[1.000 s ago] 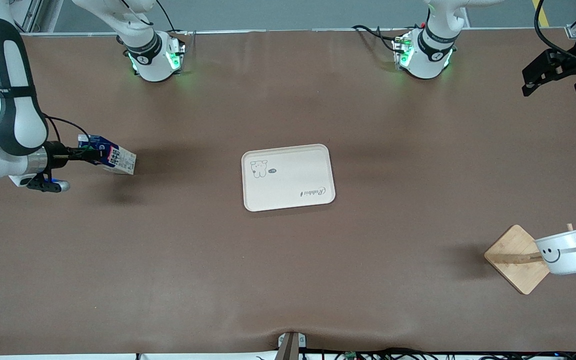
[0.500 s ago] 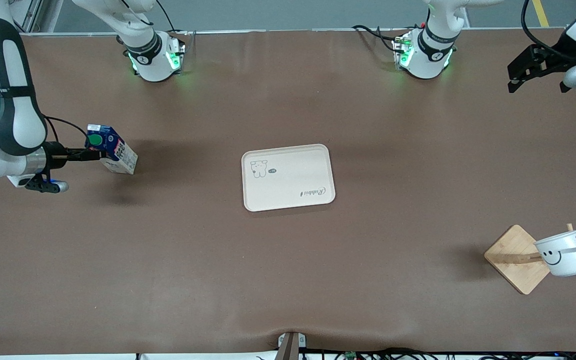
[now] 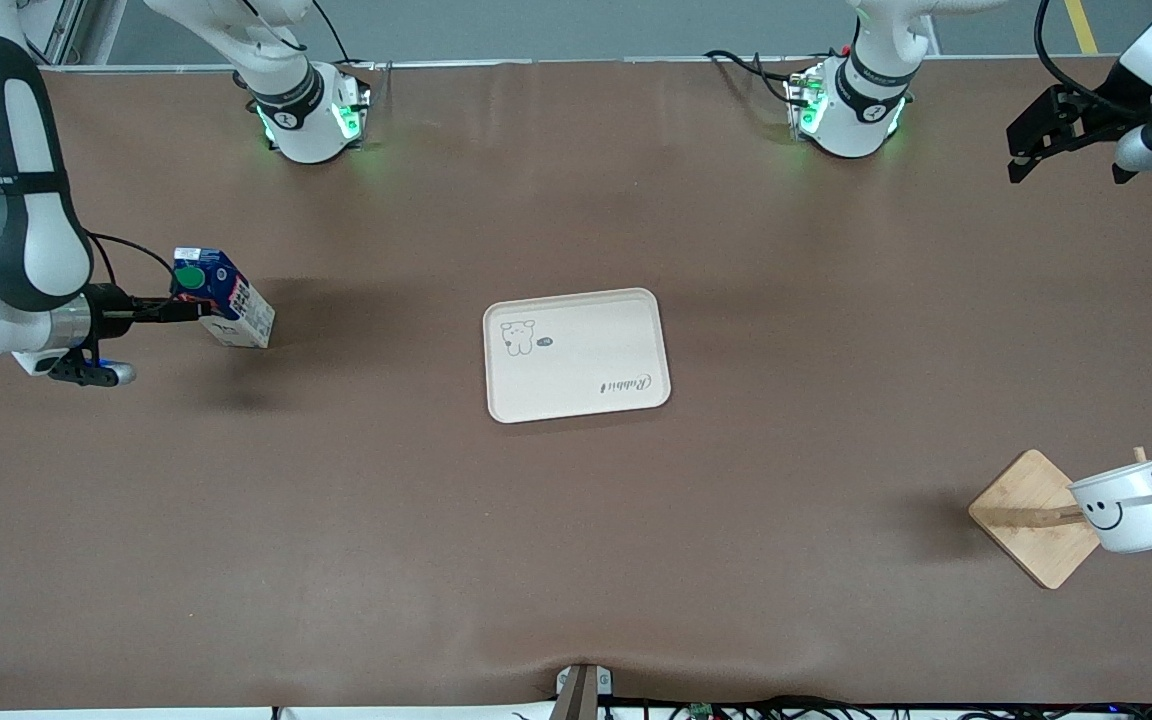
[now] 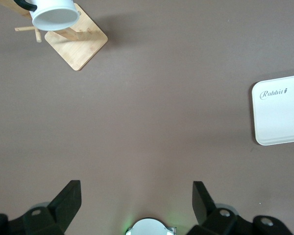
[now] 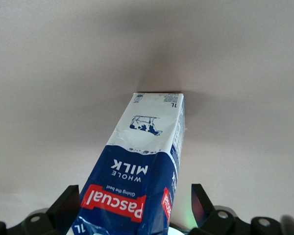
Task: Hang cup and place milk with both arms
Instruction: 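Open the right gripper and raise it off the carton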
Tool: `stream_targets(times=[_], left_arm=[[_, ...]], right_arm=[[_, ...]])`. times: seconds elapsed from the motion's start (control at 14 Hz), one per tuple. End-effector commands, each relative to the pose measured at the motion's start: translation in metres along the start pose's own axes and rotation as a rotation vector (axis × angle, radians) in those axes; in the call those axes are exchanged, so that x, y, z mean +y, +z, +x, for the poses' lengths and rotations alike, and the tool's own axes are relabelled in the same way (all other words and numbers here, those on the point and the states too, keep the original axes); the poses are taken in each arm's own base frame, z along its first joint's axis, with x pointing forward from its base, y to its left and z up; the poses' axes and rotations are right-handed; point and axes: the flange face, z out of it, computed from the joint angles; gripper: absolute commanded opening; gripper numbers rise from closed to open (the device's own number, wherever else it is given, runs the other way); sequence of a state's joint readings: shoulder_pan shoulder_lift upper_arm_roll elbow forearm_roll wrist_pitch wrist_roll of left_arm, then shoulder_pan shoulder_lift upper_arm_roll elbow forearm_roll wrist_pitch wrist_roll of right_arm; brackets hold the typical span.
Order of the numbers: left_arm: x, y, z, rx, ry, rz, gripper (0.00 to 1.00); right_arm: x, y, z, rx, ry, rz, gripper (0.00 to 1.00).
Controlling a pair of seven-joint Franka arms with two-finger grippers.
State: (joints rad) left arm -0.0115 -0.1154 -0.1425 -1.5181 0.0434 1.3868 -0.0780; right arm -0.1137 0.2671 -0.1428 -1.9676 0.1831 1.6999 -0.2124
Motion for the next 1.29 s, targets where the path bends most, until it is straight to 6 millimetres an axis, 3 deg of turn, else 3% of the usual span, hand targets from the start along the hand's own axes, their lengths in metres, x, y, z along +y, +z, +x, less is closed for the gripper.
stream_targets(times=[0.0, 0.21, 0.5, 0.79, 0.93, 1.21], left_arm=[[-0.002, -0.003, -0.006, -0.003, 0.0, -0.013, 1.0], [-0.005, -0.001, -0.005, -0.006, 0.0, -0.014, 1.0], [-0.005, 0.0, -0.004, -0.006, 0.0, -0.014, 1.0], [-0.005, -0.001, -0.005, -0.003, 0.003, -0.012, 1.0], [-0.005, 0.002, -0.003, 0.002, 0.004, -0.014, 1.0], [-0.003, 0.007, -0.005, 0.005, -0.001, -0.013, 1.0]], right_arm=[[-0.003, -0.038, -0.007, -0.005, -0.045, 0.029, 1.0], [-0.012, -0.078, -0.004, 0.059, -0.08, 0.011, 1.0], [-0.043, -0.178, 0.0, 0.254, -0.144, -0.106, 1.0], [-0.069, -0.261, -0.026, 0.416, -0.166, -0.217, 1.0], [-0.096, -0.267, -0.037, 0.415, -0.158, -0.229, 1.0], [-0.11, -0.265, -0.072, 0.307, -0.133, -0.193, 1.0]])
